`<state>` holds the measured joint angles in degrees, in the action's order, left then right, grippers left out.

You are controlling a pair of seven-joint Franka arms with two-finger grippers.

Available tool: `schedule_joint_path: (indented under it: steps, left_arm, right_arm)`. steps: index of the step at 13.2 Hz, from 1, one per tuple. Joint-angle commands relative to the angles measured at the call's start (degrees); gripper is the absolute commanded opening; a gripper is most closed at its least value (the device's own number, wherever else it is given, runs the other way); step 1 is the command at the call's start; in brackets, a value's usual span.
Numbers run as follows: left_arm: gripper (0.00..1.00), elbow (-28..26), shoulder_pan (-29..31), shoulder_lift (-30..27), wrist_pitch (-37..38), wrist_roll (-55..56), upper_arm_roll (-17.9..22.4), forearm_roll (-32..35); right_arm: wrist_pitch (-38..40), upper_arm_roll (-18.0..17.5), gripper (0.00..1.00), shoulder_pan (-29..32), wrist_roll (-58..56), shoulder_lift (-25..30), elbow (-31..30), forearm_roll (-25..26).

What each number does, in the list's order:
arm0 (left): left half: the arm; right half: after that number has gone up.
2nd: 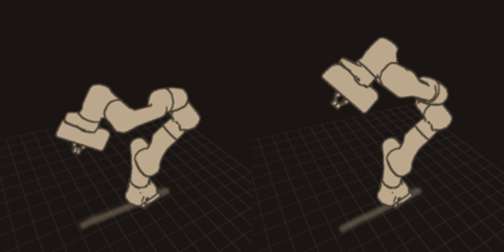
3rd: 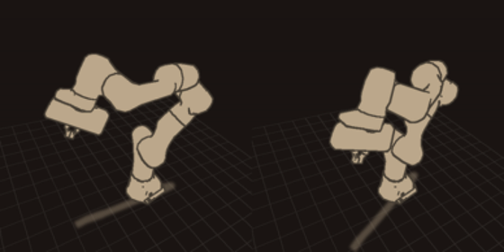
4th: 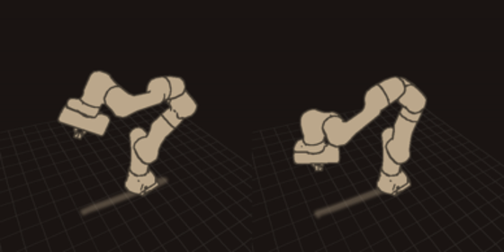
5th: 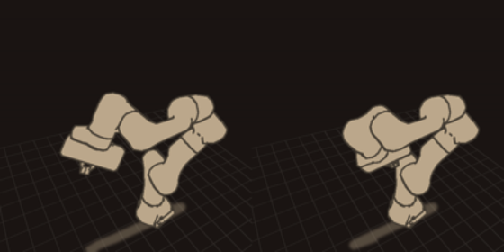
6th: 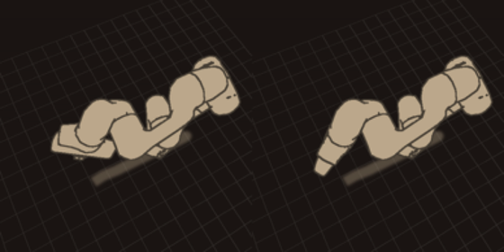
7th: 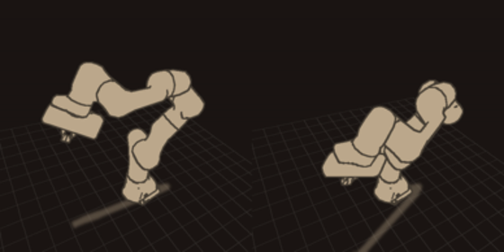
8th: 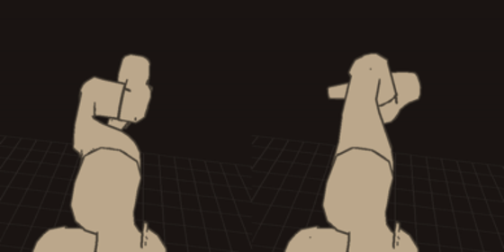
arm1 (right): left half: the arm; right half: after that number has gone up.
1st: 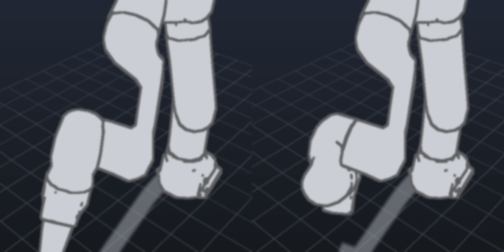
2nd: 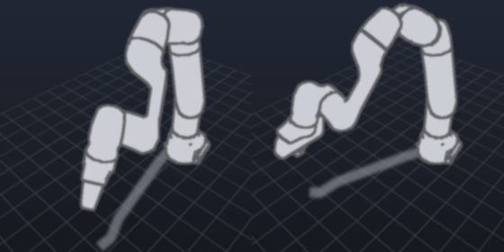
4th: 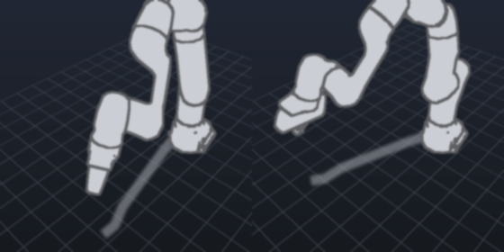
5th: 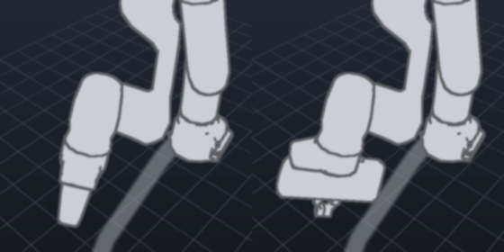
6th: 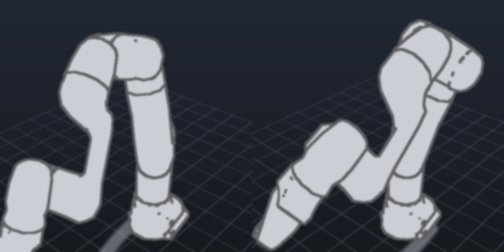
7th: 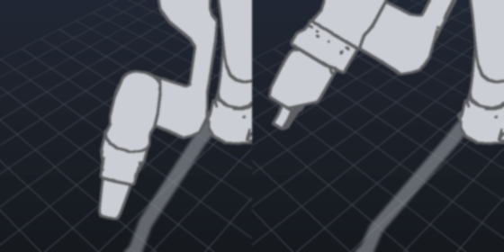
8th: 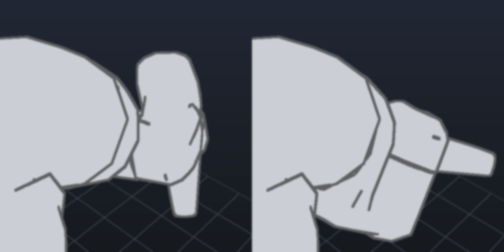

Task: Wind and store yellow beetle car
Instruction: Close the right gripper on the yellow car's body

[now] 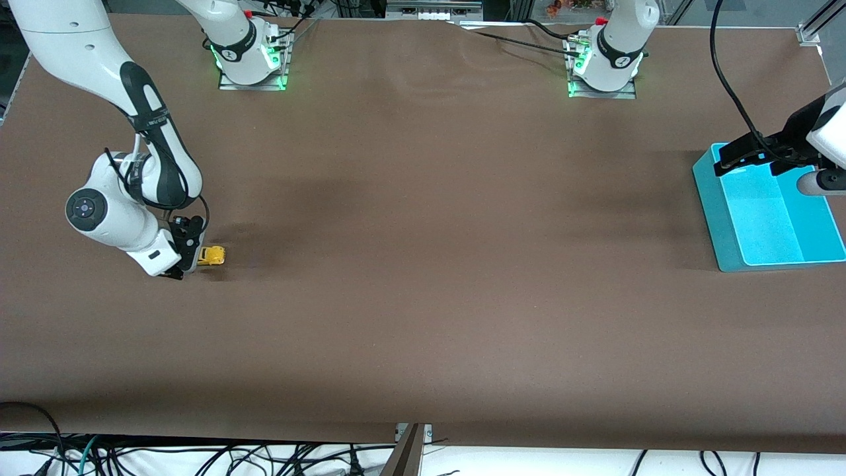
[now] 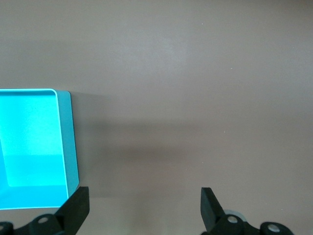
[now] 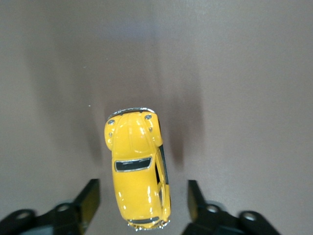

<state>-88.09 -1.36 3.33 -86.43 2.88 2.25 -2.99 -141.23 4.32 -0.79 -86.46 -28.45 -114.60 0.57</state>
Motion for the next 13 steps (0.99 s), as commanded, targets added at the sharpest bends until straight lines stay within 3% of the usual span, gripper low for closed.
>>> schedule_joint_path:
  steps: [1,3,4,9,13]
  left_arm:
    - [1.0,1.5,0.6,0.5,1.3,-0.3,-0.2,-1.2]
    - [1.0,1.5,0.6,0.5,1.4,-0.3,-0.1,-1.2]
    - [1.0,1.5,0.6,0.5,1.4,-0.3,-0.1,-1.1]
    - [1.0,1.5,0.6,0.5,1.4,-0.3,-0.1,-1.2]
    - [1.0,1.5,0.6,0.5,1.4,-0.3,-0.1,-1.2]
  right_arm:
    - [-0.6,-0.4,0.41,0.3,-1.0,2.8,-2.6,0.3]
    - [-0.8,-0.4,0.24,0.3,-1.0,2.8,-2.8,0.3]
    - [-1.0,-0.4,0.22,0.3,-1.0,2.6,-2.8,0.3]
    - [-3.3,-0.9,0.22,0.0,-0.9,1.6,-3.3,0.3]
    - [-3.5,-4.1,0.22,-0.1,-0.6,1.6,-2.9,0.2]
